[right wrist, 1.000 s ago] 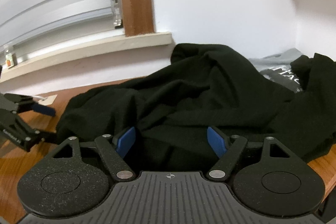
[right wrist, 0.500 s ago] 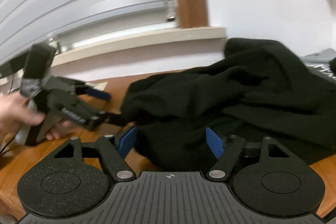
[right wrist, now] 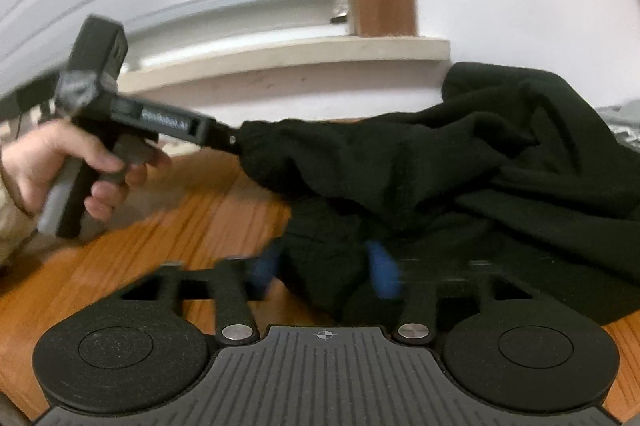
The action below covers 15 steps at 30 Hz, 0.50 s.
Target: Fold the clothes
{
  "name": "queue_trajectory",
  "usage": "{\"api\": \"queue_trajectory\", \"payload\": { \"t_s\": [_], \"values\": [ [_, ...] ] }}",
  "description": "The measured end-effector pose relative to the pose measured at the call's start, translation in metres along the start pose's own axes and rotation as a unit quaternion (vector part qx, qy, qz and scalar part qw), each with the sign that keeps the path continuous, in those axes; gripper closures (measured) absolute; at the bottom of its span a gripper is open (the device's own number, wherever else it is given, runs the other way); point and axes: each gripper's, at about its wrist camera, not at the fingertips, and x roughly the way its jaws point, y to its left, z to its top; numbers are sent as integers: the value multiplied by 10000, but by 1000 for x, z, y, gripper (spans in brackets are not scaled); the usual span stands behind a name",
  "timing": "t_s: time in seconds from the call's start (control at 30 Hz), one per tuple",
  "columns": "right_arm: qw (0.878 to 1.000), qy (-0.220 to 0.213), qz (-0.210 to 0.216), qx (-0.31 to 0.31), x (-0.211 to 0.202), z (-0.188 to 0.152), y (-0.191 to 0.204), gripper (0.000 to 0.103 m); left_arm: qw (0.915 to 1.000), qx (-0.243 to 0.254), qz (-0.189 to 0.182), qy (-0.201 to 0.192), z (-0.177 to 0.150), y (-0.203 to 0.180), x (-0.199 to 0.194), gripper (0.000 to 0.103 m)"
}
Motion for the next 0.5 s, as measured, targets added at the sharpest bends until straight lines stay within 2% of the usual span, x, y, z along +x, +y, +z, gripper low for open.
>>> {"api": "queue_trajectory", "payload": {
  "t_s": [0.07, 0.13, 0.27, 0.4, 0.47, 0.5],
  "values": [
    [9999, -110, -68, 112, -7, 3, -7, 86, 9999, -50, -128, 1, 4, 1, 4, 13],
    [9990, -346, -281, 89, -25, 11, -14, 88, 10000, 87, -25, -31, 7, -3, 7, 26],
    [9945, -877, -566, 65, -68, 31, -26, 89, 9994, 299, 98, -131, 15, -13, 11, 35],
    [9913, -1089, -742, -29, -103, 41, -33, 89, 9995, 207, -55, -232, 23, -23, 14, 32],
    [9894, -1155, -879, -42, -114, 42, -38, 89, 9992, 340, -31, -222, 20, -29, 17, 18],
    [9883, -1188, -952, -37, -119, 42, -40, 89, 9989, 406, -19, -217, 19, -33, 19, 17]
  ]
}}
